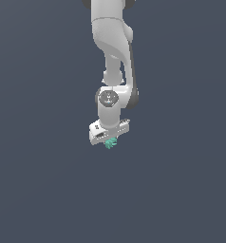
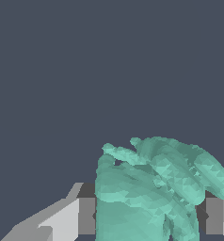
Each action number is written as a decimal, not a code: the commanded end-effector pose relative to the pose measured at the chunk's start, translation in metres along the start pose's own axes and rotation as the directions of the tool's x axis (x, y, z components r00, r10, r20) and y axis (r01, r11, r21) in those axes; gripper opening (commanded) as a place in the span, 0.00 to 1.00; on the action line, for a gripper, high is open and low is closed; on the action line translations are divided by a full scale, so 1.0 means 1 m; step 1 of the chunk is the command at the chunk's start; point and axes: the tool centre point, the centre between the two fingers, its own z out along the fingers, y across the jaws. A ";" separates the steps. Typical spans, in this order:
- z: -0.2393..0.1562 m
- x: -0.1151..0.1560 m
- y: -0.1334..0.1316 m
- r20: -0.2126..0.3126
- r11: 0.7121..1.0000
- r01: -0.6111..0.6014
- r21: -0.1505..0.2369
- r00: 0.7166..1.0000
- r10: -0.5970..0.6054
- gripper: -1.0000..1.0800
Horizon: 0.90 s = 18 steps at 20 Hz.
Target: Pick up the object and move it to a goal position.
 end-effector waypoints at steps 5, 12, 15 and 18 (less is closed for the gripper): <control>0.001 0.000 0.001 0.000 1.000 -0.001 0.000 1.000 0.001 0.00; -0.005 0.001 0.000 -0.001 1.000 0.000 -0.001 1.000 0.000 0.00; -0.015 0.004 0.000 -0.001 1.000 0.000 -0.001 1.000 0.000 0.00; -0.030 0.007 0.000 -0.001 1.000 0.000 -0.001 1.000 0.000 0.00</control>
